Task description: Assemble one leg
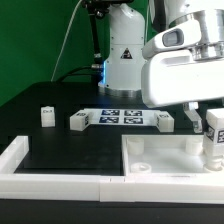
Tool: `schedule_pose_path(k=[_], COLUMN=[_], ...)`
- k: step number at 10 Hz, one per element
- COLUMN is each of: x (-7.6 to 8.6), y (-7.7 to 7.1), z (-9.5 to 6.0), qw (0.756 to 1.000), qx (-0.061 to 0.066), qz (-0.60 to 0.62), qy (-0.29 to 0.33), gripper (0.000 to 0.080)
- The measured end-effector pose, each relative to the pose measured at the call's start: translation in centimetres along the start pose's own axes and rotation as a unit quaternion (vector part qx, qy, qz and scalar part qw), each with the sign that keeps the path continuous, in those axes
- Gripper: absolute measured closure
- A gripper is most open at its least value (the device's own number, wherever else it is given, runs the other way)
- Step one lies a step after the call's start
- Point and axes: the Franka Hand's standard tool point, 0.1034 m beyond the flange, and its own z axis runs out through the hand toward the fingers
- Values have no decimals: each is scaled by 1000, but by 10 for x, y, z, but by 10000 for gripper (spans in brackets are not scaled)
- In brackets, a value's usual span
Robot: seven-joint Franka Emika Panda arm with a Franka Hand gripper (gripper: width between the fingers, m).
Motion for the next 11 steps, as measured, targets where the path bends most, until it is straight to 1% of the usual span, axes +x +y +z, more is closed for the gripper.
schedule_pose_path(k=[4, 10, 11], x=[-5, -8, -8], y=[0, 2, 2], z=[7, 9, 9], qw=[1000, 1000, 1000], qx=[1, 1, 1], qz=[0, -2, -2], qy=[-3, -5, -5], gripper=[509, 509, 418])
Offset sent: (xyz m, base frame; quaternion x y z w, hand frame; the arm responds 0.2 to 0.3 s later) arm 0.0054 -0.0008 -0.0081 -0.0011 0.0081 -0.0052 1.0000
